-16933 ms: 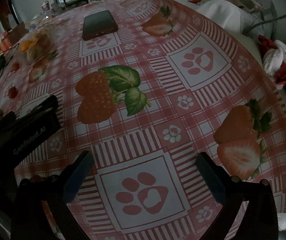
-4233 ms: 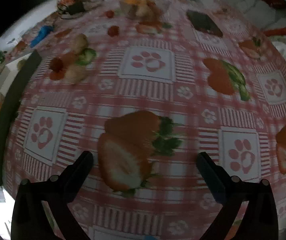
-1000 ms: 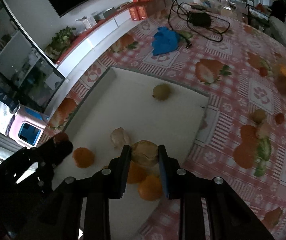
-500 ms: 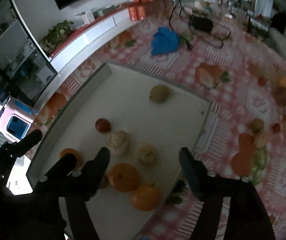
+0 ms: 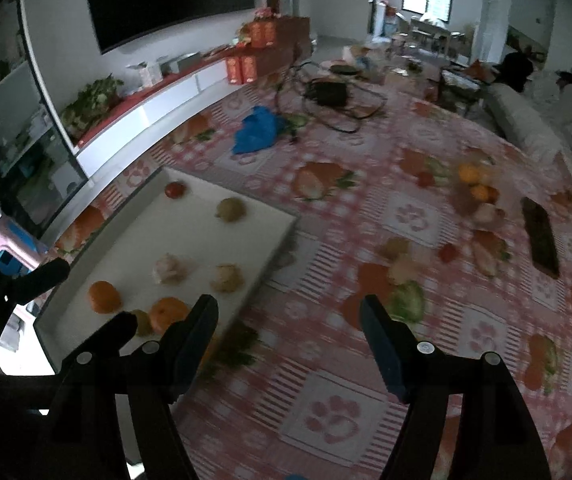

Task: Organize fruits
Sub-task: 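Open the right tool over the tray to drop the pale fruit, then move both open tools back above the fruit pile, then close the left tool on a pale fruit while the right tool grasps a red plum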

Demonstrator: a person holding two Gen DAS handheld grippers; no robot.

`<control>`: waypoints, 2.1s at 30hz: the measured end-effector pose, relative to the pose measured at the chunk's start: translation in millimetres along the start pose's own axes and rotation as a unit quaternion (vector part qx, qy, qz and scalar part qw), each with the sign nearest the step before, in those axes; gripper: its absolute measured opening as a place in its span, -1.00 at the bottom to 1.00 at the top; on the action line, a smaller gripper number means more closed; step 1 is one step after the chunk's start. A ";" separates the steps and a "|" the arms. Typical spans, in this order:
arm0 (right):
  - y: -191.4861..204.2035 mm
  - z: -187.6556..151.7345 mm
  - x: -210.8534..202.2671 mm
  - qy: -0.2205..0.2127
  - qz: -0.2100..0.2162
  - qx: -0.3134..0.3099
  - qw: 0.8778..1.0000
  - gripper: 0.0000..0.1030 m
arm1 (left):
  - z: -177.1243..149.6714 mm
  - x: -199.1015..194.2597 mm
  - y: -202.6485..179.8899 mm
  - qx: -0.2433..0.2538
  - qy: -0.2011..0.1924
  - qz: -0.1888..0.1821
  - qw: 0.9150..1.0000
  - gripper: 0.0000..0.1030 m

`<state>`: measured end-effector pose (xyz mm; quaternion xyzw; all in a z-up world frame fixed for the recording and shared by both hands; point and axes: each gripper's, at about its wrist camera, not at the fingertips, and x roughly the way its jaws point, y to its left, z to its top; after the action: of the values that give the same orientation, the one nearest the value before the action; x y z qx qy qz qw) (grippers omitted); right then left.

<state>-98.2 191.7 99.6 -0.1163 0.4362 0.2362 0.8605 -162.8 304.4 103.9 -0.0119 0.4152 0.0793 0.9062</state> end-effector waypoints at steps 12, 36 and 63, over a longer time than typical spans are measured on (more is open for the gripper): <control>-62.0 -23.1 -33.2 -0.043 -0.014 0.049 0.998 1.00 | 7.1 -1.7 -66.7 0.059 0.010 0.000 0.998 0.61; -195.4 -34.6 -13.0 0.004 -0.018 0.194 0.981 1.00 | 66.0 78.3 -136.7 0.099 0.062 -0.056 0.992 0.61; -214.1 -26.3 54.3 0.036 -0.016 0.192 0.981 1.00 | 60.0 140.3 -131.3 0.002 0.074 -0.089 0.993 -0.50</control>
<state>19.8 13.1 39.1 0.0359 0.5021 0.1297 0.8543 -7.4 198.9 31.5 -0.0531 0.4790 -0.0031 0.8762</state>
